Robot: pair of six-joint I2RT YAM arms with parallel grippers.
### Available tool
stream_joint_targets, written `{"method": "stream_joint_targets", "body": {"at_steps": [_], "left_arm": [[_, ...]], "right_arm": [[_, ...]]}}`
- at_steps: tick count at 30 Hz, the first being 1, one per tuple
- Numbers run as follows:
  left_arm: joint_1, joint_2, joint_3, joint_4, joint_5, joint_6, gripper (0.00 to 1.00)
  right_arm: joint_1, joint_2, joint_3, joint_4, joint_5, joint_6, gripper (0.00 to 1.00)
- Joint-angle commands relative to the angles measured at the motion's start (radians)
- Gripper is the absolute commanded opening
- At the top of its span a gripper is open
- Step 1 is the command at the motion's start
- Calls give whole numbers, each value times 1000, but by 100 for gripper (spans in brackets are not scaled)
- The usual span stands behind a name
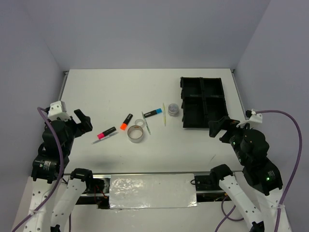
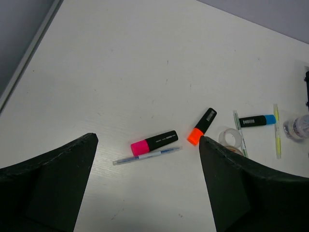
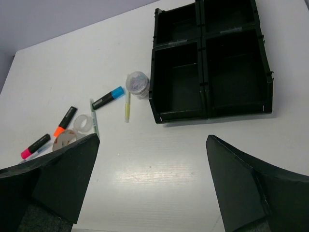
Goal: Sort the stationery into containers
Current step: Pick up the stationery from the center of the board.
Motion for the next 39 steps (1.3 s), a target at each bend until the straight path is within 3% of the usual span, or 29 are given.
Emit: {"method": "stream_joint_targets", "body": {"at_steps": [1,4,5,6,9,11,12,15,17,21,23,32,34,39], "left_arm": [[-4,12,2,44,-16,-16,99],[-4,16,2,44,-14,-16,99],[-4,18,1,44,-16,-16,99],[-4,19,1,43,-16,-16,99],[-2,24,4,38,-31,-20,99],[-2,19,4,32,-40,-25,99],[-2,19,4,30,-47,-27,99],[0,13,2,29,-51,-27,99],[1,13,4,32,-48,-27,99],[3,31,4,35,-30,-19,99],[4,36,2,40,-19,-16,99],[3,33,-1,49,13,-5,99],[3,32,-1,50,16,-5,99],[3,28,-2,55,32,-1,99]], "right_arm": [[-3,9,15,17,-25,1,100],[-3,1,-45,116,-192,-5,100],[-3,4,-71,221,-261,-2,100],[-3,17,-98,274,-407,10,100],[30,208,-151,400,-549,76,100],[136,418,-145,449,-464,110,100],[285,492,-107,454,-313,113,100],[516,806,33,431,-96,113,100],[578,1022,143,402,-24,121,99],[639,1291,298,371,30,119,76],[647,1366,372,364,38,118,67],[648,1552,458,345,62,128,58],[647,1572,455,347,59,139,47],[653,1558,408,383,43,153,45]]}}
